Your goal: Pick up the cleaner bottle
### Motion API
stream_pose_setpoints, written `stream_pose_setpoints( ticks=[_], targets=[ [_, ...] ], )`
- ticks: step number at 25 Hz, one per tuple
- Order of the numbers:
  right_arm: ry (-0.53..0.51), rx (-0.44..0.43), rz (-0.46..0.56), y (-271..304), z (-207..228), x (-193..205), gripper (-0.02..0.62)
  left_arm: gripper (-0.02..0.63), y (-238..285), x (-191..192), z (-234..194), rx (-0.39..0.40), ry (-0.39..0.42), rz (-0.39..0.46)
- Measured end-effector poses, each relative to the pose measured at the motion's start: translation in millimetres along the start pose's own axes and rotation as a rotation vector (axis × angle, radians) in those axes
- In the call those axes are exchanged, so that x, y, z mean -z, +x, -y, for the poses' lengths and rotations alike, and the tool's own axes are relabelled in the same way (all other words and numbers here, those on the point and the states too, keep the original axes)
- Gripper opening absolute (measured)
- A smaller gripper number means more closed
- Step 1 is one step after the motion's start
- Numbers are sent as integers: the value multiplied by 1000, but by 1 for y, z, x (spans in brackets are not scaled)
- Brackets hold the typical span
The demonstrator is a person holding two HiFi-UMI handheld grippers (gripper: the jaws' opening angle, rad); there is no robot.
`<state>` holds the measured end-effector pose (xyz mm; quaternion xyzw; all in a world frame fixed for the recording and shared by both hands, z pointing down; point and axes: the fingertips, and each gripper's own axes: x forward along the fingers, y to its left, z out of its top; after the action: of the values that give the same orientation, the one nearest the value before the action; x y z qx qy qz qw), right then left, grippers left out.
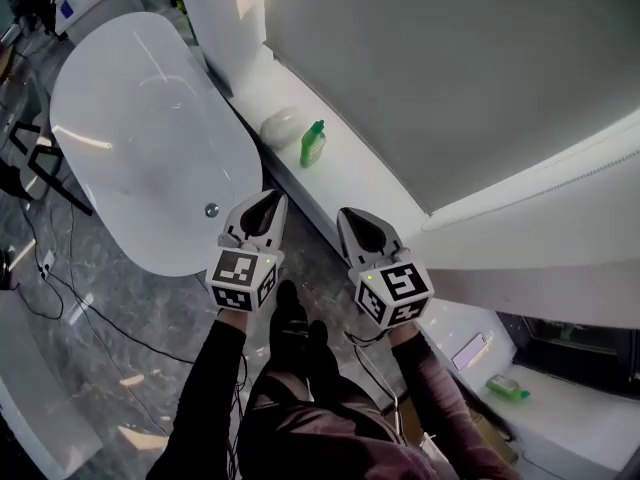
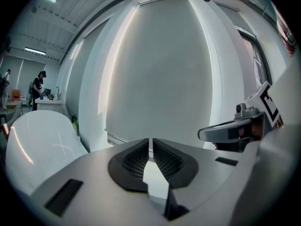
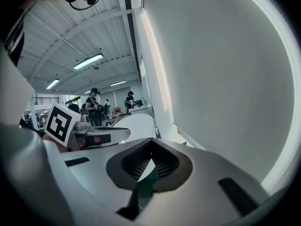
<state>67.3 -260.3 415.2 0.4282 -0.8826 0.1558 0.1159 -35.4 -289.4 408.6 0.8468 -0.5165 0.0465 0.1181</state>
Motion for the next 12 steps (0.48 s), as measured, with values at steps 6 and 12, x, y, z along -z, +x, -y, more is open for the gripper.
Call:
stream_pose_setpoints(
  ticks=[6, 12],
  targets=[
    [31, 46, -27, 47, 23, 9, 2, 44, 55, 20, -33, 32, 3, -49],
    [44, 78, -57, 86, 52, 26, 1, 91, 110, 49, -59, 52, 0, -98]
  ],
)
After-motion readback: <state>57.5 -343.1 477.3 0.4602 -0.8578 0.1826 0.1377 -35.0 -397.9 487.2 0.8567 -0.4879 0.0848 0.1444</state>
